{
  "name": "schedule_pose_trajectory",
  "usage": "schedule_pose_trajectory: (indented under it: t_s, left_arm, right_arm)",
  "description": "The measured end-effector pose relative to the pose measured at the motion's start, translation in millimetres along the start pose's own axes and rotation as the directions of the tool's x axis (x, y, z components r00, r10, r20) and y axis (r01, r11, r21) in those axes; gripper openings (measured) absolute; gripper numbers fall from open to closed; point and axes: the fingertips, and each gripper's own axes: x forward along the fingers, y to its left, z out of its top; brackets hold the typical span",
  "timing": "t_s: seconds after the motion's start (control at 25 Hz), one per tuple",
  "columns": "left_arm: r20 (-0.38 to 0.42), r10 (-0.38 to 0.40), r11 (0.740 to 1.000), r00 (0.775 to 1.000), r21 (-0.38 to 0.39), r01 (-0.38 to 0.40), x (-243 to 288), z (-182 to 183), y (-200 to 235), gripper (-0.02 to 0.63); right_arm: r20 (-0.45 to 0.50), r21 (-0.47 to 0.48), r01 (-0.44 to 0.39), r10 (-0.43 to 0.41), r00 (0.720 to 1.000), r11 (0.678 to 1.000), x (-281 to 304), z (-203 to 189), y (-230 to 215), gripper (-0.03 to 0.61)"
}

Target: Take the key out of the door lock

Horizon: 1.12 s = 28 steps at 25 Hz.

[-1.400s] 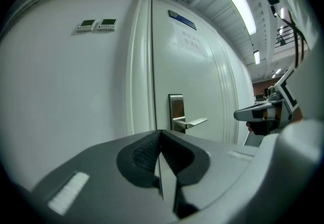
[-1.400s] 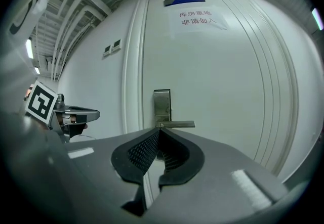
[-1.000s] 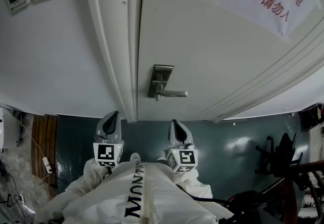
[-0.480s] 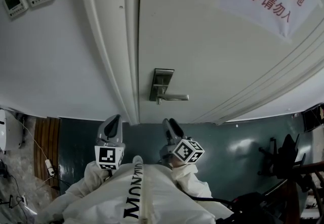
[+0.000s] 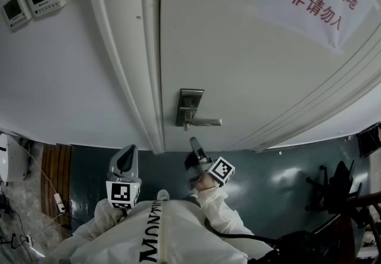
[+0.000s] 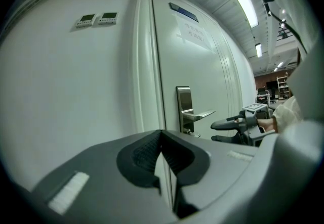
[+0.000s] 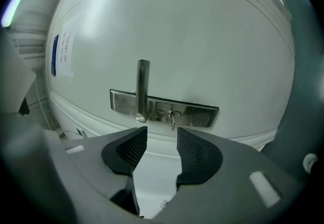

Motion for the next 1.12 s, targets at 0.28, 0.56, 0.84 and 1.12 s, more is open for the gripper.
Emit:
schedule_pose_trajectory:
  t_s: [0.28,0.56,0.84,1.12]
  left_arm:
    - [-0.023,-0.006,1.0,1.0,0.004,0.006,-4,-5,2,0.0]
    - [-0.027,-0.008,1.0,1.0,0.003,0.008,-7,-8,3,0.0]
    - [-0.026,0.002,1.0,1.0,-0.004,-0.002,-10,-9,7,0.0]
    - [-0.026,-0.002,1.0,1.0,-0.015,0.001,-12,-13,6,0.0]
  right_arm:
    - [0.039,0.149,-0.045,0.04,0.998,0.988,13,1,-19,0.149]
    - [0.068,0.199,-0.057,0.045,0.997,0.978,33,7,-28,0.147]
    - [0.076,0.223,-0.058,0.042,0.996,0.973,52,13,-31,0.141]
    - [0.087,0.255,-0.079,0.058,0.994,0.964,65,17,-31,0.135]
